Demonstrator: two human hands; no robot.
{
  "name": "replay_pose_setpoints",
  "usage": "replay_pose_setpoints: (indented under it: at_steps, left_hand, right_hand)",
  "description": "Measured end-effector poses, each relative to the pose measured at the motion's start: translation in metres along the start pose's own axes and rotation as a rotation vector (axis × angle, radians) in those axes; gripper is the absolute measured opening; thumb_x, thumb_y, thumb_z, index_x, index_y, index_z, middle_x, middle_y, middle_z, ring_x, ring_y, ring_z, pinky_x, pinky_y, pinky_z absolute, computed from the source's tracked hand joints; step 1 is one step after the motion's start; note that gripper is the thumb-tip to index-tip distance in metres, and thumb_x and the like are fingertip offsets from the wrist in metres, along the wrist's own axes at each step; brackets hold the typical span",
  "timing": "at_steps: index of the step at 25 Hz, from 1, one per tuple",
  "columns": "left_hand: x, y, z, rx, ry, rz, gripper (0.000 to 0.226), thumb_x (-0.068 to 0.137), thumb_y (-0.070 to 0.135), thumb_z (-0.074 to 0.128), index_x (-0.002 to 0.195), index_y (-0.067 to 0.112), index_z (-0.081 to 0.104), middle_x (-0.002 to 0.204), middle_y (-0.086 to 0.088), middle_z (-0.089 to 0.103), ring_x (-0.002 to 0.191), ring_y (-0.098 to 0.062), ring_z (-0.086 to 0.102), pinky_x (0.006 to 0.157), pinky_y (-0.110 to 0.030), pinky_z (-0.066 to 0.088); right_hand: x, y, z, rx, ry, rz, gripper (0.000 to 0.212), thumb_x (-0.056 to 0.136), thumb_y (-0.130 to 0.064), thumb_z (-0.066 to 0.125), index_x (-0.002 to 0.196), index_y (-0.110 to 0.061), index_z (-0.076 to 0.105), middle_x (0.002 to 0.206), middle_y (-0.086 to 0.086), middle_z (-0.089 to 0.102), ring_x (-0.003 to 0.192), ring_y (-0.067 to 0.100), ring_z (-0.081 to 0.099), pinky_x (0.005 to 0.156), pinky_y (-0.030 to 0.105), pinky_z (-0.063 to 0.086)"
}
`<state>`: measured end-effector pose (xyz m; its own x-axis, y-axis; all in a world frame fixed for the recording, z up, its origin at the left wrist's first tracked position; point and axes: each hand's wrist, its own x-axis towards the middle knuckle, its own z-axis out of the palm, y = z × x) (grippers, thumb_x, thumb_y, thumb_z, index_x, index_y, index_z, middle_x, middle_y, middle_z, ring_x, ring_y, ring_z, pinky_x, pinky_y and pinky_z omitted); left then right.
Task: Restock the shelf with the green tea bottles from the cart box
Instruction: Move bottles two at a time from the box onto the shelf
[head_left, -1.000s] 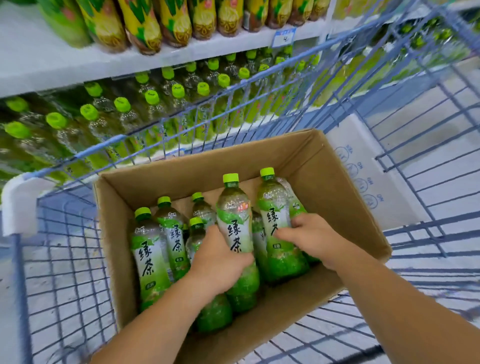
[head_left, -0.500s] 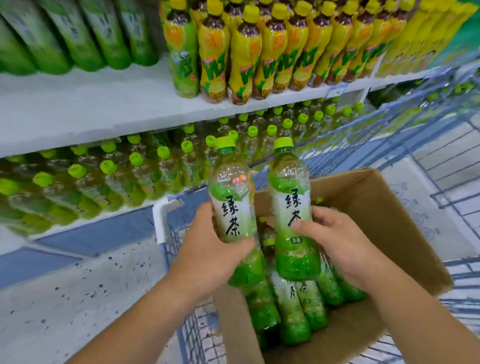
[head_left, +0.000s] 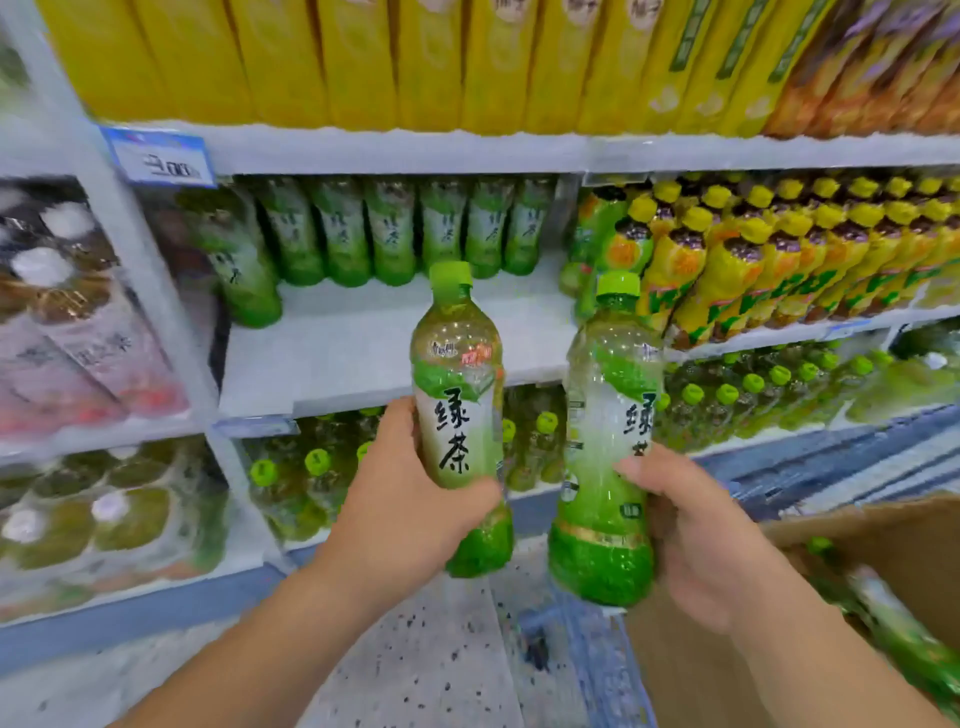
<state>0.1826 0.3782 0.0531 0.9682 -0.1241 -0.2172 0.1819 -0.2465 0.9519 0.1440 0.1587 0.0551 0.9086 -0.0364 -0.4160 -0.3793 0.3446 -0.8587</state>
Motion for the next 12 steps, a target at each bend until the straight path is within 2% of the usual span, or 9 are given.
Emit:
replay_pose_setpoints:
  at_steps: [3,5,7,9,12]
  left_hand:
    - [0.023,-0.010,-0.050,0.040,0.057,0.026,0.054,0.061,0.025,0.081,0.104,0.038,0.052,0.090,0.014,0.072,0.078,-0.003,0.071,0.071,-0.034,0.061]
    - [0.042,-0.019,-0.075,0.059,0.096,0.055,0.055,0.058,0.026,0.080,0.103,0.039,0.051,0.090,0.010,0.072,0.078,-0.008,0.072,0.070,-0.035,0.061]
    - [0.064,-0.030,-0.096,0.066,0.153,0.087,0.058,0.054,0.029,0.080,0.104,0.037,0.052,0.093,0.010,0.073,0.082,-0.011,0.073,0.074,-0.042,0.061]
    - [0.085,-0.039,-0.110,0.099,0.196,0.129,0.059,0.057,0.026,0.084,0.107,0.034,0.053,0.092,0.014,0.072,0.082,-0.005,0.071,0.073,-0.035,0.060]
    - [0.118,-0.054,-0.129,0.140,0.252,0.185,0.057,0.065,0.016,0.085,0.109,0.031,0.051,0.091,0.013,0.070,0.080,-0.002,0.069,0.064,-0.024,0.056]
  right_hand:
    - [0.031,0.012,0.056,-0.022,-0.065,-0.064,0.047,0.066,-0.019,0.075,0.110,-0.005,0.070,0.100,0.019,0.075,0.081,0.029,0.073,0.066,0.041,0.061]
    - [0.053,0.020,0.083,-0.064,-0.085,-0.100,0.039,0.071,-0.015,0.075,0.108,-0.006,0.072,0.104,0.019,0.075,0.087,0.029,0.074,0.070,0.040,0.061]
    - [0.078,0.027,0.106,-0.100,-0.116,-0.113,0.036,0.073,-0.015,0.079,0.109,-0.009,0.072,0.108,0.018,0.075,0.096,0.031,0.073,0.081,0.044,0.059]
    - [0.107,0.033,0.119,-0.122,-0.134,-0.120,0.044,0.077,-0.019,0.072,0.119,-0.008,0.068,0.114,0.016,0.074,0.106,0.034,0.071,0.093,0.052,0.054]
    - [0.157,0.041,0.135,-0.155,-0.139,-0.180,0.045,0.079,-0.020,0.076,0.122,-0.011,0.066,0.115,0.012,0.074,0.109,0.032,0.070,0.097,0.054,0.052]
